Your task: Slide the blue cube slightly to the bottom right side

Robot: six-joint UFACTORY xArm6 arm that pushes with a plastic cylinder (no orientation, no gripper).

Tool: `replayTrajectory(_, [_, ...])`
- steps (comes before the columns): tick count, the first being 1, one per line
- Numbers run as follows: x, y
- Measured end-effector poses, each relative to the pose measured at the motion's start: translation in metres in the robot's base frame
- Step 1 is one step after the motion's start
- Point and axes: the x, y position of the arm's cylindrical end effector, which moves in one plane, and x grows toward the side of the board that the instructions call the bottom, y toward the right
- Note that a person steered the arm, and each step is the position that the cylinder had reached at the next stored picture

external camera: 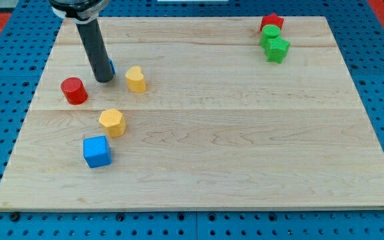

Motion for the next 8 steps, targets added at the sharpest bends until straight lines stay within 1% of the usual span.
replayTrajectory(1, [0.041,-0.001])
replayTrajectory(2, [0.059,-0.016])
replayTrajectory(3, [0.062,-0.016])
replayTrajectory(4, [0.099,-0.062])
replayTrajectory(5, [0.148,-0.051])
replayTrajectory(6, [0.147,0.042])
replayTrajectory(7, [0.156,0.045])
replayTrajectory(8, [0.131,-0.010])
